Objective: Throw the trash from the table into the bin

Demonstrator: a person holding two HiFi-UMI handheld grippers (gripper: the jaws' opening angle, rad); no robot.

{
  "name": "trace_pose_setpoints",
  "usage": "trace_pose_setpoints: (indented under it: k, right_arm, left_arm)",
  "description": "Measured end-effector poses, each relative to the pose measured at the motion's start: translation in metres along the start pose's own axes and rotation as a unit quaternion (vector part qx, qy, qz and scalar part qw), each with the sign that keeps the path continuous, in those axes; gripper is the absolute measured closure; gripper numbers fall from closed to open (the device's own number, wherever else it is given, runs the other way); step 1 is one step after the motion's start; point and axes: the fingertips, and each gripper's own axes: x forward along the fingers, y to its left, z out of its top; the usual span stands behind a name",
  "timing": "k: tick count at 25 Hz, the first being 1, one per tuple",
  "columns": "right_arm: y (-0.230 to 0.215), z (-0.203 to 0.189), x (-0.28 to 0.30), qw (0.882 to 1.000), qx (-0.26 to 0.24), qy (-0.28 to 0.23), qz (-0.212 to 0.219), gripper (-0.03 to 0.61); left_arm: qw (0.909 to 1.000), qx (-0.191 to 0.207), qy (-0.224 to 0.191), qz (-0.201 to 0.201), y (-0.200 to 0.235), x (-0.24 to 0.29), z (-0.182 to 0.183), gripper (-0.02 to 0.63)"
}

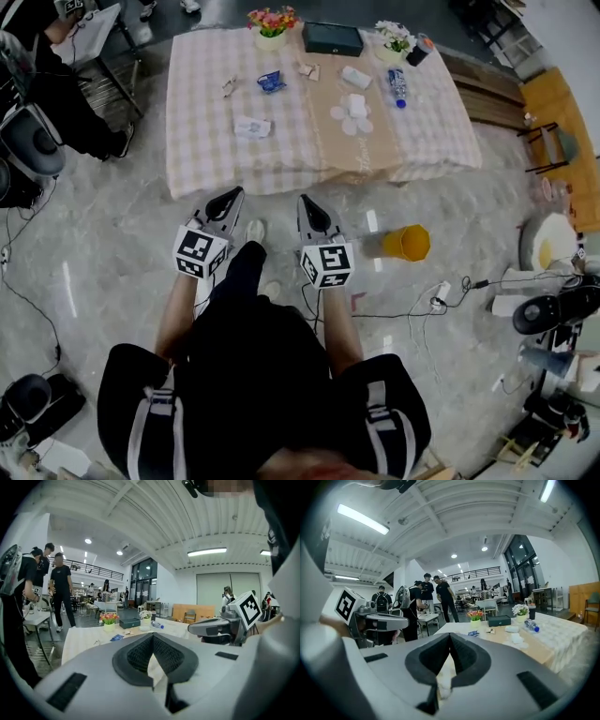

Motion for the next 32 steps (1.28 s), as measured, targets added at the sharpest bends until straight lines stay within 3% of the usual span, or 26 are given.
trace_pose_setpoints:
  k: [9, 15, 26, 32]
  right_arm:
    - [-0.010, 0.004, 0.113, 0.998, -0.008, 0.023, 0.056, 0.577]
    - [-0.023, 0.000, 0.185, 0.995, -0.010, 0.057, 0.081, 0.577]
    - [-0.037, -0.048, 0.279, 0.984, -0.024, 0.131, 0.121, 0.577]
    - [-0.030, -0.073, 0.309, 0.973, -0.075, 0.165, 0.146, 0.577]
  left_arm:
    - [0.9980, -0.025, 0.017, 0.056, 0.090, 0.038, -0.014, 0.611]
    - [0.9958, -0.042, 0.042, 0.070, 0.136, 0.075, -0.027, 0.611]
    - [0.9881, -0.087, 0.087, 0.092, 0.198, 0.112, -0.074, 0.611]
    - [0.9858, -0.095, 0.099, 0.096, 0.216, 0.125, -0.089, 0.611]
